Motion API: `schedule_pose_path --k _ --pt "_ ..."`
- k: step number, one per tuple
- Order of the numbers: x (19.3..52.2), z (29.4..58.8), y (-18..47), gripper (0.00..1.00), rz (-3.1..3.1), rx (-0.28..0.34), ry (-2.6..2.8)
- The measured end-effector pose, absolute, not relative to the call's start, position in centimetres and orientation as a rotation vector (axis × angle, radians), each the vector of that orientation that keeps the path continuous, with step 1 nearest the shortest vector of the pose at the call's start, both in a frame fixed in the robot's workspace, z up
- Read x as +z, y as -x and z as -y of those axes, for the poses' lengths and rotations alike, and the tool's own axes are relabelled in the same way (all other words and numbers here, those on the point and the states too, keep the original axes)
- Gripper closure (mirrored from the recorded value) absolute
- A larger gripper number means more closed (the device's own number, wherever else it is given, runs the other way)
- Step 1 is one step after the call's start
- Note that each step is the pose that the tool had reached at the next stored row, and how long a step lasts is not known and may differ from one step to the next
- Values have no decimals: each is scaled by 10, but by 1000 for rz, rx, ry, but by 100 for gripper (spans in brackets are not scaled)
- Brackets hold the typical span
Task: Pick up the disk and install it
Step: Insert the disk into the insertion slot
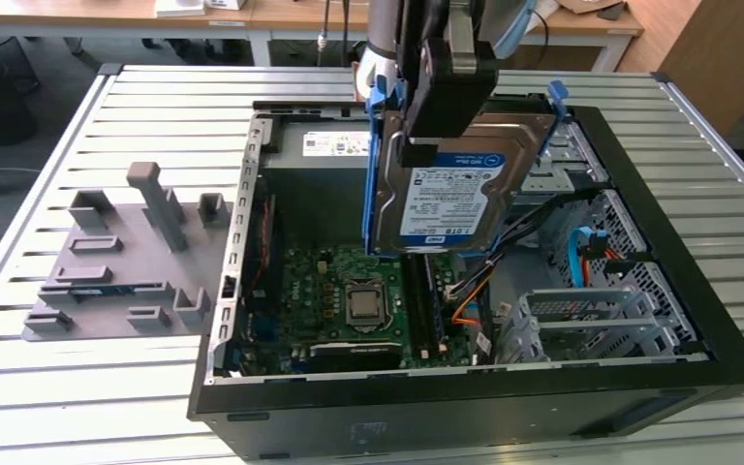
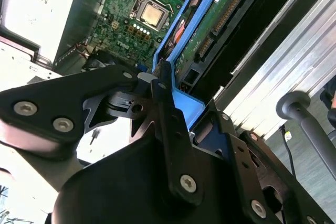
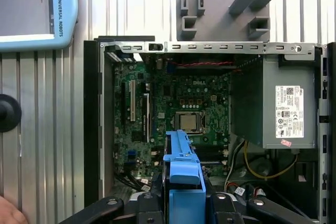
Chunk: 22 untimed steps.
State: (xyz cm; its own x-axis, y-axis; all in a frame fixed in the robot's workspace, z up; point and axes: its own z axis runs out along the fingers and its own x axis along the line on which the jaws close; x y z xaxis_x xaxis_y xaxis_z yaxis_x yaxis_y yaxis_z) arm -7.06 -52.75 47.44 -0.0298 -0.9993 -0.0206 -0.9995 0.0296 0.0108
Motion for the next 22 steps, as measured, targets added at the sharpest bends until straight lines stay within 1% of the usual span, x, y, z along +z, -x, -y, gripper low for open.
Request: schedule_pose_path --k 16,22 --pt "474 528 61 64 -2249 35 2183" --pt "473 537 61 64 -2249 35 2183"
